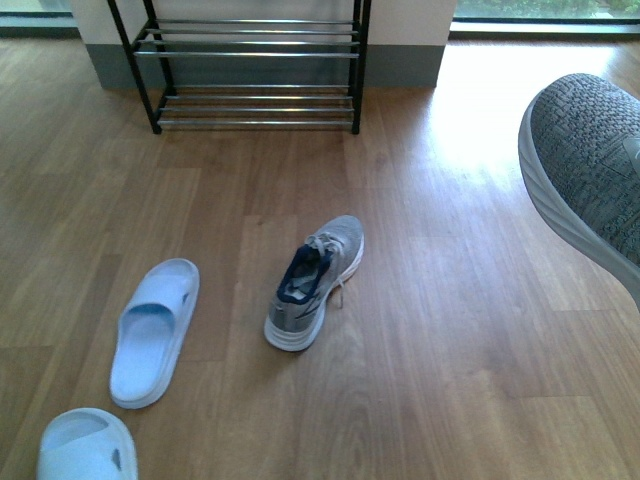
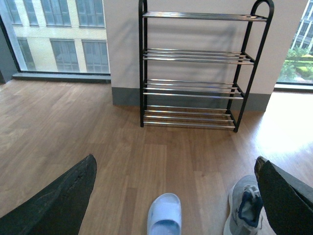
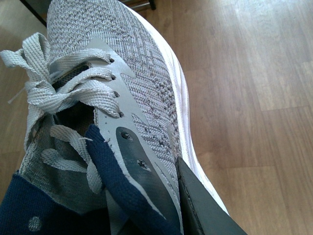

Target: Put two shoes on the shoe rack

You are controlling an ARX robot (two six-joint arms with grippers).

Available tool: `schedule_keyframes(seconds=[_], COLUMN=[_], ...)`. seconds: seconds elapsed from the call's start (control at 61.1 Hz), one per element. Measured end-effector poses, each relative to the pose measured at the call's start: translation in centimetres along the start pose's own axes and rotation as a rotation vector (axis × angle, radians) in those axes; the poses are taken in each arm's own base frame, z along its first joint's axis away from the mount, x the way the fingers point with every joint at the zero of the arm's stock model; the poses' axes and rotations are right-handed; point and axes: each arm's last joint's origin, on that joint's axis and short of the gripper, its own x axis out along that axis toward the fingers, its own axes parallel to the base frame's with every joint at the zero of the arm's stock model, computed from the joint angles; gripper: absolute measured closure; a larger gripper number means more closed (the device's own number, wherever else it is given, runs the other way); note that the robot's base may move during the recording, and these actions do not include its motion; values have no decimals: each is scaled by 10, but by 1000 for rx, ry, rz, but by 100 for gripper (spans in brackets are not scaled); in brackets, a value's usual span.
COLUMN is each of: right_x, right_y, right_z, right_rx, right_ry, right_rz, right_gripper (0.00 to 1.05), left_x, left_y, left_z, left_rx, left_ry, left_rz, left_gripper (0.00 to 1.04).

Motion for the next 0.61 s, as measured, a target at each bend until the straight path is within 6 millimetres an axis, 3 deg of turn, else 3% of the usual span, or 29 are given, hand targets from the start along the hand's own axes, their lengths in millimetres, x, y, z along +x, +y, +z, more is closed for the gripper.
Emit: schedule_keyframes(seconds=[0.606], right_x=[0], right_y=[-2], right_z=[0], right_rx=[4], right_ry=[1], right_rz=[-29], right_gripper=[103], left_x=[0], left_y=[0], left_z=[0], left_rx=[1], left_ry=[-1], left_rz=[-3], left_gripper=[9])
